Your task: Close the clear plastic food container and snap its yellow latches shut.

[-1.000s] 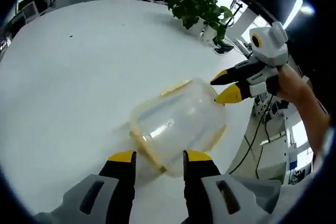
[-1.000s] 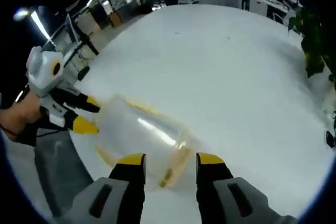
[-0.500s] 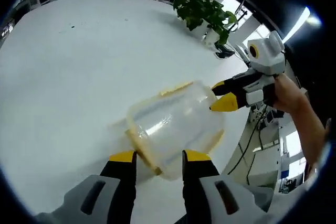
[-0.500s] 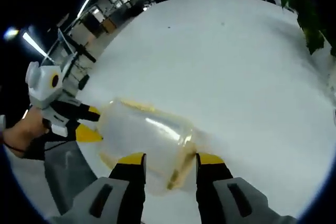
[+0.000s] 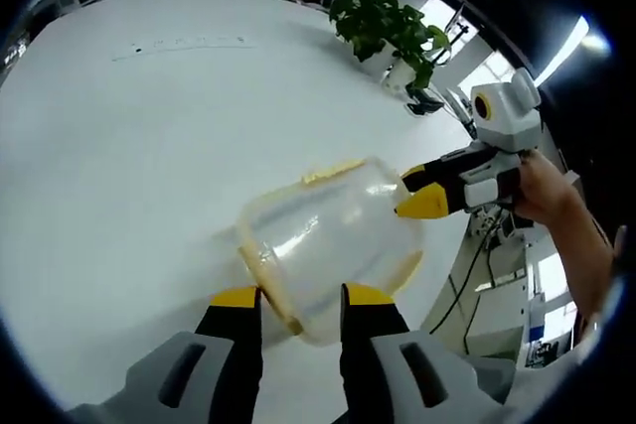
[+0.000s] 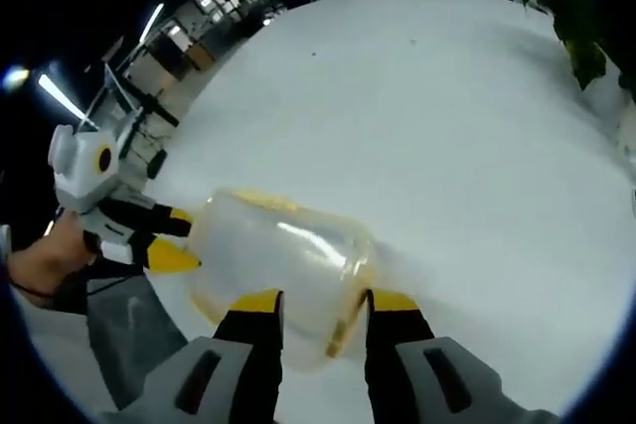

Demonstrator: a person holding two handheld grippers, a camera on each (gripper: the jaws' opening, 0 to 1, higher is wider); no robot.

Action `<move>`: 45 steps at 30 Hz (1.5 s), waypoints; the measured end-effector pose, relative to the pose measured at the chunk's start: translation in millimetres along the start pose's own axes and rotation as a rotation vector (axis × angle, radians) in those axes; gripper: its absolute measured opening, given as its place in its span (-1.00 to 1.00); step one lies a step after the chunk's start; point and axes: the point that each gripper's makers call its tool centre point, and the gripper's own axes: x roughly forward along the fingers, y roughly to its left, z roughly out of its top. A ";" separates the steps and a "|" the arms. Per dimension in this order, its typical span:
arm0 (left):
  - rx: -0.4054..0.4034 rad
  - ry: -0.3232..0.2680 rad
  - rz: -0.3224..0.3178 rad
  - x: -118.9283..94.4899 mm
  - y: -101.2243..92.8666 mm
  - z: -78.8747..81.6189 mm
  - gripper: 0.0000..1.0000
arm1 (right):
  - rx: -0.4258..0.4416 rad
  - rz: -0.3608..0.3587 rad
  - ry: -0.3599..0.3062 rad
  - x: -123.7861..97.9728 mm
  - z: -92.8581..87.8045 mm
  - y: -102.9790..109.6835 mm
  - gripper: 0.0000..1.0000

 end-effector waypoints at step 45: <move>0.220 -0.061 -0.079 -14.5 7.3 31.8 -0.16 | -0.496 -0.083 0.076 -8.4 16.3 6.4 -0.19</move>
